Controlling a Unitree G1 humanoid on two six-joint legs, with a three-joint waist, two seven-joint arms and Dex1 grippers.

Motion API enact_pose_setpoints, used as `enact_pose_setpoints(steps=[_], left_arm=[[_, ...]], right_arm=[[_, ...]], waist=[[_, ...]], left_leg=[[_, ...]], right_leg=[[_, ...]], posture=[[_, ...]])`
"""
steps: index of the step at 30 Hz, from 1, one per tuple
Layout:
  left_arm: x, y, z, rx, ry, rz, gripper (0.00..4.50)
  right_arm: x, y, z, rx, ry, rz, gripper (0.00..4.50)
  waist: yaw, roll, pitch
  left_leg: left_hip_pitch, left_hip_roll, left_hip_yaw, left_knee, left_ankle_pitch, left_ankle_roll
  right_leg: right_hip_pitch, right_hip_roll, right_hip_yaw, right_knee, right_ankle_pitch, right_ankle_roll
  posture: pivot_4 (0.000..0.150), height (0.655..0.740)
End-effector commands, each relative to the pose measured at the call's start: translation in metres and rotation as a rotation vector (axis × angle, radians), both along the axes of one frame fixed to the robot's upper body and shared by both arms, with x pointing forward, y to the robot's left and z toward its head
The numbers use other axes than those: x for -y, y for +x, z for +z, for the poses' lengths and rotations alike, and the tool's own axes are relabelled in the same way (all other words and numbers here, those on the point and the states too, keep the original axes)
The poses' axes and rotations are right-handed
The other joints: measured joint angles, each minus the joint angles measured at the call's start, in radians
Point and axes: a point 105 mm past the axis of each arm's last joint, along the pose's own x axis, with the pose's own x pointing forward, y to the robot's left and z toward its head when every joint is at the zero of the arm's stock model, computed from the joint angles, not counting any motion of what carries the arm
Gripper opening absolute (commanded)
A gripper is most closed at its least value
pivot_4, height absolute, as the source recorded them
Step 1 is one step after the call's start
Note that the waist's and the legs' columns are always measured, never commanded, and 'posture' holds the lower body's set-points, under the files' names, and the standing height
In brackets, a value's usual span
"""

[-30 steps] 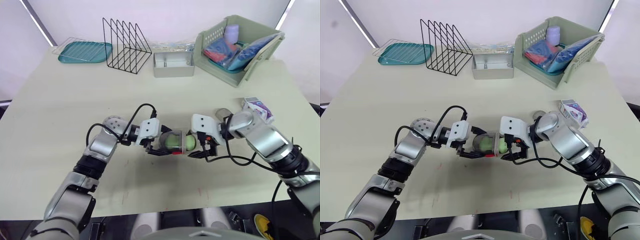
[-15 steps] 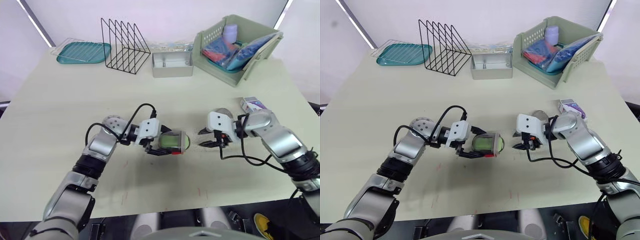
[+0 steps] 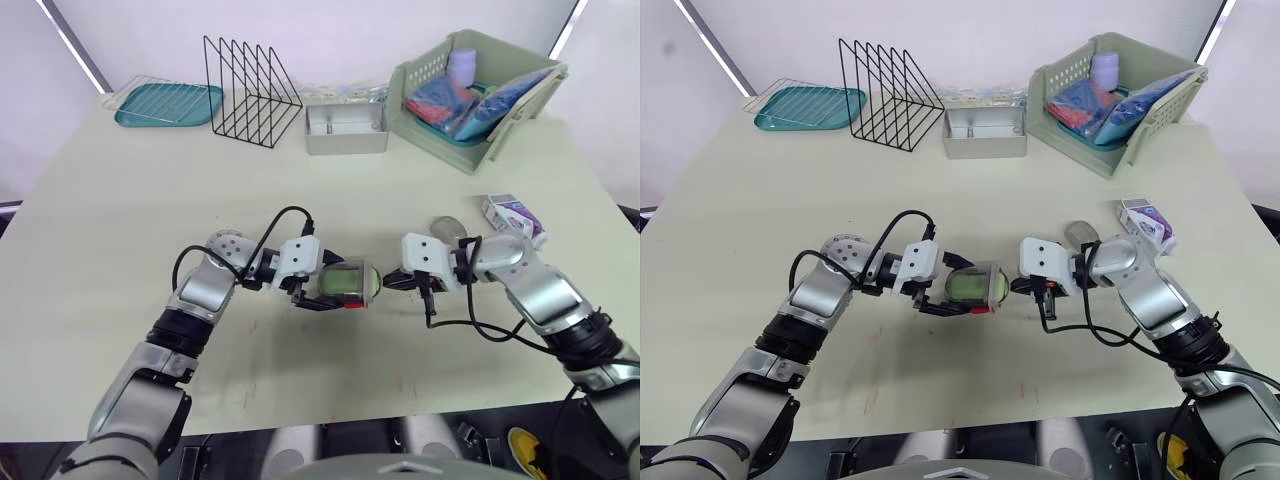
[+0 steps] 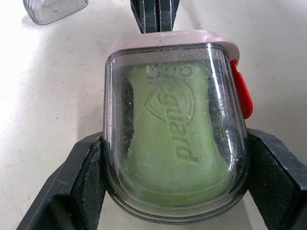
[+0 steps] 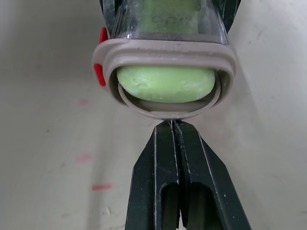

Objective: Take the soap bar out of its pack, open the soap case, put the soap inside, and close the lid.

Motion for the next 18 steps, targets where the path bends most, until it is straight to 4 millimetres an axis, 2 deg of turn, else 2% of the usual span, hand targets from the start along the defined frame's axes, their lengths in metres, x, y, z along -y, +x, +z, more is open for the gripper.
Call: enact_pose_setpoints(steps=[1, 9, 13, 16, 18], left_arm=[[0.007, 0.000, 0.013, 0.057, -0.009, -0.030, 3.45], [0.007, 0.000, 0.015, 0.065, -0.020, -0.026, 3.45], [0.006, -0.001, 0.016, 0.067, -0.031, -0.022, 3.45], [0.004, -0.004, 0.014, 0.064, -0.032, -0.023, 3.45], [0.004, -0.005, 0.014, 0.063, -0.039, -0.024, 3.45]], right_arm=[[-0.009, -0.003, 0.009, 0.051, 0.010, 0.058, 0.02], [-0.002, 0.000, 0.005, 0.068, -0.018, 0.052, 0.02], [0.017, 0.003, 0.003, -0.004, -0.018, -0.016, 0.02], [0.030, 0.001, 0.003, -0.103, 0.004, -0.060, 0.81], [0.039, -0.005, 0.003, -0.190, 0.022, -0.080, 1.84]], waist=[[0.000, 0.000, 0.000], [0.000, 0.000, 0.000], [0.002, 0.000, 0.000], [0.002, 0.000, 0.000], [0.001, 0.000, 0.000]], left_leg=[[0.000, 0.000, 0.000, 0.000, 0.000, 0.000], [0.000, 0.000, 0.000, 0.000, 0.000, 0.000], [0.000, 0.000, 0.000, 0.000, 0.000, 0.000], [0.000, 0.000, 0.000, 0.000, 0.000, 0.000], [0.000, 0.000, 0.000, 0.000, 0.000, 0.000]], right_leg=[[0.000, 0.000, 0.000, 0.000, 0.000, 0.000], [0.000, 0.000, 0.000, 0.000, 0.000, 0.000], [0.000, 0.000, 0.000, 0.000, 0.000, 0.000], [0.000, 0.000, 0.000, 0.000, 0.000, 0.000], [0.000, 0.000, 0.000, 0.000, 0.000, 0.000]], posture=[[0.150, 0.7400], [0.150, 0.7400], [0.150, 0.7400], [0.150, 0.7400], [0.150, 0.7400]])
